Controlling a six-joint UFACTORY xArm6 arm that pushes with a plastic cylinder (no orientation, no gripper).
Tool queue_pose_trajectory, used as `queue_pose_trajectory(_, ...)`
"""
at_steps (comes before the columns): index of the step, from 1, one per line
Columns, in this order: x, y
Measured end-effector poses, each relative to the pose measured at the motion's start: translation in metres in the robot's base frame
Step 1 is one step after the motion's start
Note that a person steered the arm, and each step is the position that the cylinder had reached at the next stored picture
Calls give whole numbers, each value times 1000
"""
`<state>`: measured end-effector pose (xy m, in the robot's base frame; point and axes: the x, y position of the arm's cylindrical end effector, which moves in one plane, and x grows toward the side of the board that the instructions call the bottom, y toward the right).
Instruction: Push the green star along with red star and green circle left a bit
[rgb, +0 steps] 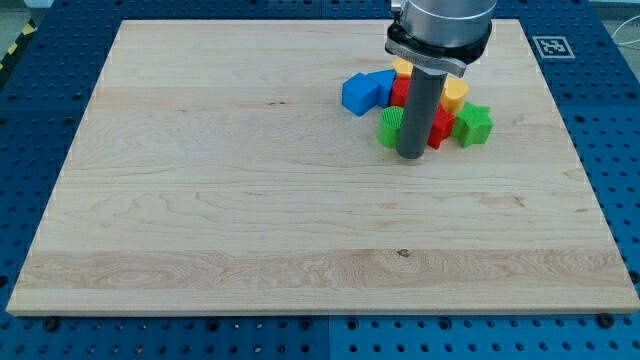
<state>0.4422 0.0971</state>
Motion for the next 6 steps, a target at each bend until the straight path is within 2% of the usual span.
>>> queue_pose_trajectory(3,-9,-55)
queue_pose_trajectory(4,-3,-43)
queue_pose_trajectory(5,16,12)
queue_pose_trajectory(6,16,85)
